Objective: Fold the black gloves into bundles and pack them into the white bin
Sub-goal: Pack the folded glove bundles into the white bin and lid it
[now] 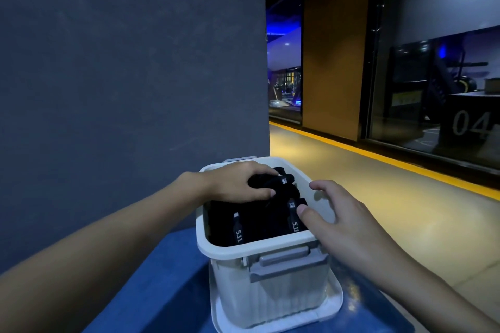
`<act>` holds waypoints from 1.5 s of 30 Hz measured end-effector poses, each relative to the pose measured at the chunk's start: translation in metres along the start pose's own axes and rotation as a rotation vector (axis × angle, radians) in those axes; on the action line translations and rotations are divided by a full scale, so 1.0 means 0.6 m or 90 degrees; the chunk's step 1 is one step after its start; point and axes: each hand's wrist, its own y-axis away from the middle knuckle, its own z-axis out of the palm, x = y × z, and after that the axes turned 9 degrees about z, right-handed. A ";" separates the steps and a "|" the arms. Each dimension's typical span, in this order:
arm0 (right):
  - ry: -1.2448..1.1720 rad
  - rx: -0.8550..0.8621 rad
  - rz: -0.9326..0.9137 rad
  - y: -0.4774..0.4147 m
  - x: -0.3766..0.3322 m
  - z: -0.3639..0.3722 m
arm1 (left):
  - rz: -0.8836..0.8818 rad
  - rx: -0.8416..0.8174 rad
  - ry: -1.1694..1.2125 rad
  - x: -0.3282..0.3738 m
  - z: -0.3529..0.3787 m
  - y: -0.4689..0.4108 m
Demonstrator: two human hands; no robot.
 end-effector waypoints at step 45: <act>-0.368 -0.044 0.034 0.158 -0.184 0.195 | 0.010 0.293 0.133 0.045 -0.045 0.504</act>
